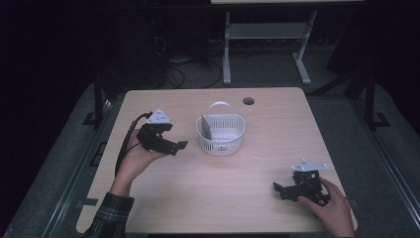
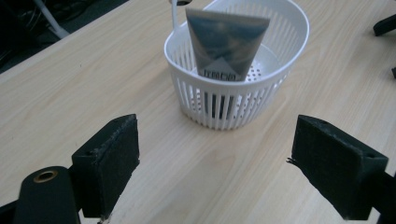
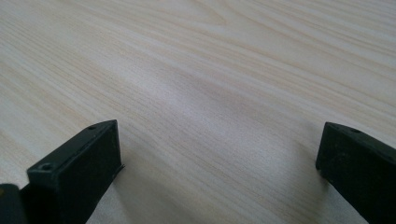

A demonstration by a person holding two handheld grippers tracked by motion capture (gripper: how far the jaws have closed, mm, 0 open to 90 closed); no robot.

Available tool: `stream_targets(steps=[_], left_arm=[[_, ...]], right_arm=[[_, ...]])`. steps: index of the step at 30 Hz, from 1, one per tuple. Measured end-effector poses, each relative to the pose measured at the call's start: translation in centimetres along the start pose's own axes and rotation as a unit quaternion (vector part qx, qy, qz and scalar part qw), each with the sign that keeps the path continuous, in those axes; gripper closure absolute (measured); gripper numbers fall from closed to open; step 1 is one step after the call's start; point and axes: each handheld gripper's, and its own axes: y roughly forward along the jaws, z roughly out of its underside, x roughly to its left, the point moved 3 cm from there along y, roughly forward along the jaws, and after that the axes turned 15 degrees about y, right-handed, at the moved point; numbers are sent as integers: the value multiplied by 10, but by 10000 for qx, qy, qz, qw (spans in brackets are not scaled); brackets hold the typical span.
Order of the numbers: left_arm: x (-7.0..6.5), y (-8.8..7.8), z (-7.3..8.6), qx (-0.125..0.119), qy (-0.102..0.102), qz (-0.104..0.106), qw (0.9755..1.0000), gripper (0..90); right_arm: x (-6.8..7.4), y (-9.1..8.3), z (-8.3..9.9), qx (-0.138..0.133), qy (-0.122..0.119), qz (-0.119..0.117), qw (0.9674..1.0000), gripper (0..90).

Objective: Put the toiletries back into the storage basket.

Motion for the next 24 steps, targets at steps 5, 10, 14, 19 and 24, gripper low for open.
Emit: stream_targets(steps=[5, 10, 14, 19, 24], left_arm=[[-4, -8, 15, -4, -53, -99, 9999, 146], [-9, -15, 28, -34, -90, -206, 9997, 146], [-16, -21, 39, -114, -111, -297, 9994, 146], [-24, -24, 52, -70, -115, -352, 9993, 146], [-34, -24, 64, -67, -120, -386, 9992, 146]], right_arm=[[0, 0, 0, -1, -14, -5, 10000, 0], [0, 0, 0, 6, 2, -11, 10000, 0], [0, 0, 0, 5, -2, -4, 10000, 0], [0, 0, 0, 5, -2, -4, 10000, 0], [0, 0, 0, 6, 0, -4, 10000, 0]])
